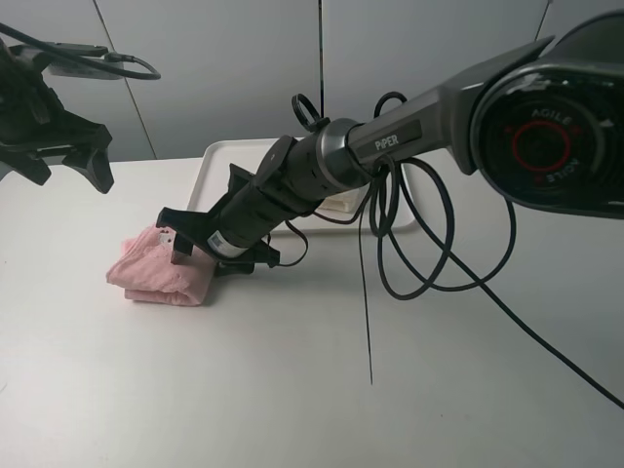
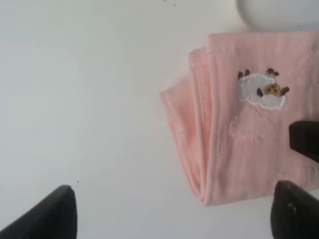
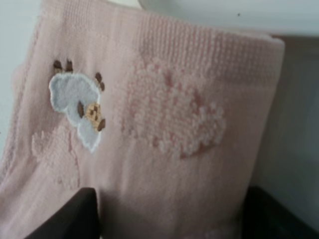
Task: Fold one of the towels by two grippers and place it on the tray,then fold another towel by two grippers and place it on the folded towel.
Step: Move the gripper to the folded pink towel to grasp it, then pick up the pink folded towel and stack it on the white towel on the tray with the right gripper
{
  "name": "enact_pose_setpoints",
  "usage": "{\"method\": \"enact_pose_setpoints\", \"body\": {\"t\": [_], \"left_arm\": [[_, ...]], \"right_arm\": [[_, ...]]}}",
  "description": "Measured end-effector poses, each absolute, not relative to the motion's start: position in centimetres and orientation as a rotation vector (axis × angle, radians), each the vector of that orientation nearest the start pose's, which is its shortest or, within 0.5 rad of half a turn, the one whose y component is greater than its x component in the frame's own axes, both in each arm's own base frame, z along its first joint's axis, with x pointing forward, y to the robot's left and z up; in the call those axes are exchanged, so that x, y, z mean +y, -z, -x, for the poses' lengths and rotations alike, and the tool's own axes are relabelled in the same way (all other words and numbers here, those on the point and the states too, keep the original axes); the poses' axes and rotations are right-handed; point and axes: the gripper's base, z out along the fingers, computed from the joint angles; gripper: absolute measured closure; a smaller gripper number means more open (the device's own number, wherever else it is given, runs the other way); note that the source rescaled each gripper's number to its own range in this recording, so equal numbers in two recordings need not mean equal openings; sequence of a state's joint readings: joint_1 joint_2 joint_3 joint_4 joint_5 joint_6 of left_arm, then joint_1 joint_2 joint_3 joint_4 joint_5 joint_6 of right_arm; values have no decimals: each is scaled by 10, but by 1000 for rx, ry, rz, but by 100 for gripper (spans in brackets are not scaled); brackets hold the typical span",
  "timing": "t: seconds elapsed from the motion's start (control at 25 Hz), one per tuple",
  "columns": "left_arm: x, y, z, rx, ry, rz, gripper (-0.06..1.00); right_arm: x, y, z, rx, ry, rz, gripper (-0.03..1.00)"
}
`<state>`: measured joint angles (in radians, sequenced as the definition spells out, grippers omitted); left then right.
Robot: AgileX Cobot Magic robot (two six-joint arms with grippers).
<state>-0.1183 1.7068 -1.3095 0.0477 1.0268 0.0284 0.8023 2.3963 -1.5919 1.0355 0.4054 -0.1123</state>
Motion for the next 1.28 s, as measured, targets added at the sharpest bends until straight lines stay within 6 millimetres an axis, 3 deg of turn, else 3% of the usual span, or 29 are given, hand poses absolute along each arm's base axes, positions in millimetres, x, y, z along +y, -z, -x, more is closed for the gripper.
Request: {"method": "enact_pose_setpoints", "body": {"t": [0.12, 0.32, 0.72, 0.8, 0.92, 1.08, 1.28], "left_arm": [[-37, -254, -341, 2896, -48, -242, -5], [-37, -253, -341, 2898, -48, -242, -5], [-37, -253, -340, 2914, -50, -243, -5], [-37, -255, -338, 2914, -44, -240, -5], [-37, -266, -333, 2889, -23, -228, -5], [-36, -290, -322, 2815, -12, -219, -5], [-34, -320, -305, 2718, -7, -212, -5]], "right_arm": [[377, -69, -313, 2782, -1004, 59, 48], [382, -69, -308, 2759, -994, 106, 89], [383, -71, -305, 2785, -1017, 143, 90], [385, -78, -302, 2785, -1051, 198, 90], [392, -106, -302, 2743, -1137, 341, 90], [394, -149, -320, 2677, -1294, 438, 90], [360, -170, -366, 2626, -1332, 355, 90]]}}
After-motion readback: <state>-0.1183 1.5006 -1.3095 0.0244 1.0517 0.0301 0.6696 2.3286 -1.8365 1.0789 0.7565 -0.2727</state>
